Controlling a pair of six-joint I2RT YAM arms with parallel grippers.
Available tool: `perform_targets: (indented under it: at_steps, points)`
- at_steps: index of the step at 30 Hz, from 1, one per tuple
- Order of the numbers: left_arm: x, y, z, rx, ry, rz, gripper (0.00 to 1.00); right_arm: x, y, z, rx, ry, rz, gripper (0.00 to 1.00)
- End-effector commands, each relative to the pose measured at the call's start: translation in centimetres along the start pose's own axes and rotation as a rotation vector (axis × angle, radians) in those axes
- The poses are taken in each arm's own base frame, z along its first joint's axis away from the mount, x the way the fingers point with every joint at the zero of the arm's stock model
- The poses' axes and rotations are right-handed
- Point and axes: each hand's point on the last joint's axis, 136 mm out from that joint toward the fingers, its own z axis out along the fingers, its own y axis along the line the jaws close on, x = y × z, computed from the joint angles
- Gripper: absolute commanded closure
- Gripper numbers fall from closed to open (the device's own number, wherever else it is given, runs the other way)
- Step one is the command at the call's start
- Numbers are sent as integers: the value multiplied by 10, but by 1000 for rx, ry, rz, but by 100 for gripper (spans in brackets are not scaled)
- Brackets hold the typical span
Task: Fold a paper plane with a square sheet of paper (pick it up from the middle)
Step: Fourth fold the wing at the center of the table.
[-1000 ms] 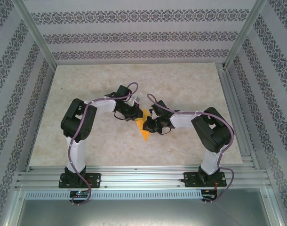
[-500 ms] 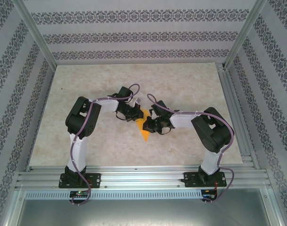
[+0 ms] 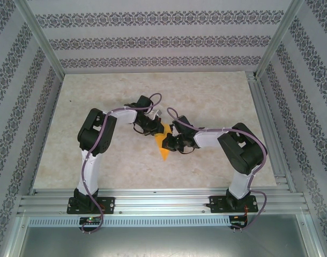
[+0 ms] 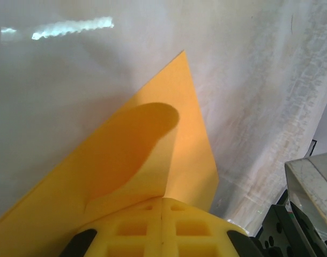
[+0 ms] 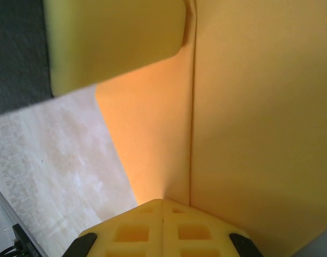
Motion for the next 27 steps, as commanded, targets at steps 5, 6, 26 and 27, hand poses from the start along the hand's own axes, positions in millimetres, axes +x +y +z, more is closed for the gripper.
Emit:
perform_targets:
  at_steps: [5,6,26,27]
  points:
    - [-54,30,-9,-67,-117,45,97,70,-70,14,194,184,109,100]
    - [-57,30,-11,-61,-126,45,97,71,-70,14,193,185,110,100]
    - [-110,27,-22,-20,-162,49,94,68,-67,13,192,192,98,100]
    - [-111,20,-25,-2,-167,55,93,66,-65,13,189,189,95,100]
